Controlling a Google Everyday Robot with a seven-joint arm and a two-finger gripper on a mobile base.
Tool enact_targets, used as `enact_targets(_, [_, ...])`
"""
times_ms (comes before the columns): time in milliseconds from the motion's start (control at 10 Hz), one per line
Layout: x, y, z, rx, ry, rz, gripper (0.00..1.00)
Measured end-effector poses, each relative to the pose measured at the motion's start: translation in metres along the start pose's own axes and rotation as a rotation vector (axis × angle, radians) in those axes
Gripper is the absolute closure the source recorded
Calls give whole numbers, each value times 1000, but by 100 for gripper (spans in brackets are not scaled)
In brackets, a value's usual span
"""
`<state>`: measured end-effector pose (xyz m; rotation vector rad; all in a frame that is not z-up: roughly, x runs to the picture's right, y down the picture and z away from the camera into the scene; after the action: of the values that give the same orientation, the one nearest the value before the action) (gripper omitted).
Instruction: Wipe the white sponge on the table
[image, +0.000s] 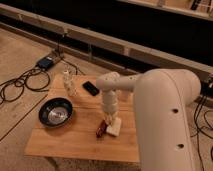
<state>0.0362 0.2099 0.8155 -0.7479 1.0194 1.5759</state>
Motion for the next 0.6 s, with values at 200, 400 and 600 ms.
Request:
enact_targets(200, [19, -28, 10, 28, 42, 47, 100])
enact_targets(400, [22, -60, 19, 41, 69, 115, 100])
enact_targets(600, [16, -95, 21, 39, 72, 194, 100])
